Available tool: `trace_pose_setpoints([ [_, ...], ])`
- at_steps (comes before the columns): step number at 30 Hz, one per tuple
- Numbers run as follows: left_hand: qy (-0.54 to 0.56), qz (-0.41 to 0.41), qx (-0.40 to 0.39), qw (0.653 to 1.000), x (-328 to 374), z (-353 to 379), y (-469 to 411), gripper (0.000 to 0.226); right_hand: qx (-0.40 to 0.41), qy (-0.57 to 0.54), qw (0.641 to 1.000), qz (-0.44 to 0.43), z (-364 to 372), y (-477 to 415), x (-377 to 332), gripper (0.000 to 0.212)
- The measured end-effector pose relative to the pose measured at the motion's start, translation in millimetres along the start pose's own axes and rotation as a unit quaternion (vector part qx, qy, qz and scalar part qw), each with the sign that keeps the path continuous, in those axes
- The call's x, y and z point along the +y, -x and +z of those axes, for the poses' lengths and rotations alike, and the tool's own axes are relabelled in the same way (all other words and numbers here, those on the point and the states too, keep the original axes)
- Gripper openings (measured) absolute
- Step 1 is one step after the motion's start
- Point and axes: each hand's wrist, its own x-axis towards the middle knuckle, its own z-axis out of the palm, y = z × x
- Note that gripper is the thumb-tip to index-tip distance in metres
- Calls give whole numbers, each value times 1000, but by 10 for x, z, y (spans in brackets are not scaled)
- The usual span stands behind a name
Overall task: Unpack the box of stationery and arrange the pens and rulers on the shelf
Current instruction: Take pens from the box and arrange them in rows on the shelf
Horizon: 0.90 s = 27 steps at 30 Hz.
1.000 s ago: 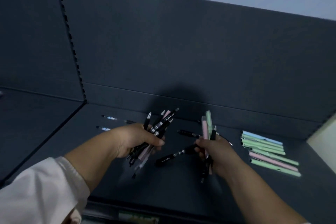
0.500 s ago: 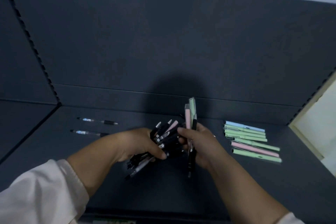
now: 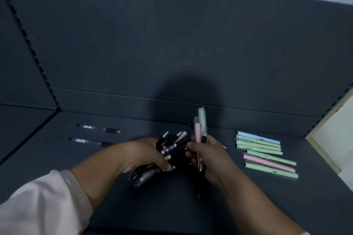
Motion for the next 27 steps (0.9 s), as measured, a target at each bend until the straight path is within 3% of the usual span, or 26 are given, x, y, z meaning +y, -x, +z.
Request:
trace_pose_setpoints([
  [8,38,-25,19,999,8,-64,-48,21,67,-50,996,9,-172,-185,30,16],
  [20,102,-22,185,977,-130,-269,-187,13,167,-10,986,-3,-395,-352,93,18],
  [24,88,-6,181,979,-105,-307,-185,14,184,71,978,-70,-305,-338,19,13],
  [27,97,7,139,986,-32,-289,-156,15,127,89,982,-109,-126,-283,-96,15],
])
